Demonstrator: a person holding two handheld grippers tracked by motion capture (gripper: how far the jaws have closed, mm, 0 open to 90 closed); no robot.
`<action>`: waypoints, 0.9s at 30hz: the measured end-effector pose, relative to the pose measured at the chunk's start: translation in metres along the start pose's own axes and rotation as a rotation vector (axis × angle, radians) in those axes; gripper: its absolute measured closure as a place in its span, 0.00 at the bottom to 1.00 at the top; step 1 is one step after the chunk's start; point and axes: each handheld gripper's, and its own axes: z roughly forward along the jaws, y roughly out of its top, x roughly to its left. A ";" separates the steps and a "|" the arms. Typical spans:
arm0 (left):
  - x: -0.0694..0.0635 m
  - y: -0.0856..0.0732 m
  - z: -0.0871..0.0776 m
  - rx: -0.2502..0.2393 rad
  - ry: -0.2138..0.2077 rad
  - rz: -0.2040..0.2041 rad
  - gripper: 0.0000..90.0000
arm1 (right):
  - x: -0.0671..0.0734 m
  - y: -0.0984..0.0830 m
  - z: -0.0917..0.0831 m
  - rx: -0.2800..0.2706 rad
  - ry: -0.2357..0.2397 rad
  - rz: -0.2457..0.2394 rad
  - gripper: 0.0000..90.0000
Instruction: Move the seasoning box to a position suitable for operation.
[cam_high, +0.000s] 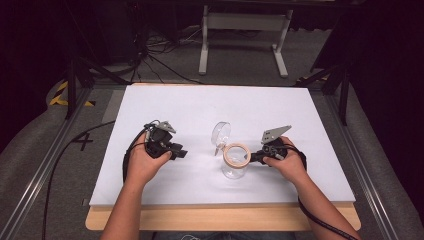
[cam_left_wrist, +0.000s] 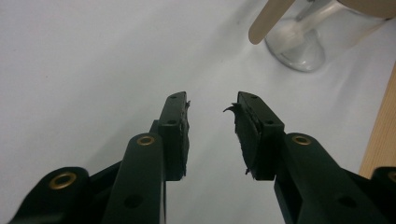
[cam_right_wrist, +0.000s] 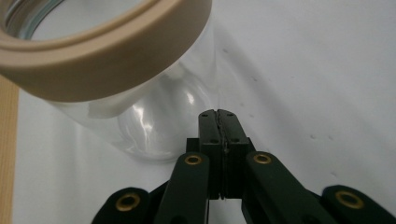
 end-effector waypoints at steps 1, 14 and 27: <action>0.000 0.002 0.001 -0.002 -0.002 0.002 0.72 | 0.002 0.000 0.000 0.004 -0.001 -0.003 1.00; 0.000 0.010 0.003 -0.034 -0.016 -0.005 0.72 | 0.030 0.005 0.005 0.041 0.083 -0.056 1.00; 0.001 0.008 -0.002 -0.077 -0.004 -0.019 0.73 | 0.049 0.014 0.019 0.061 0.154 -0.101 1.00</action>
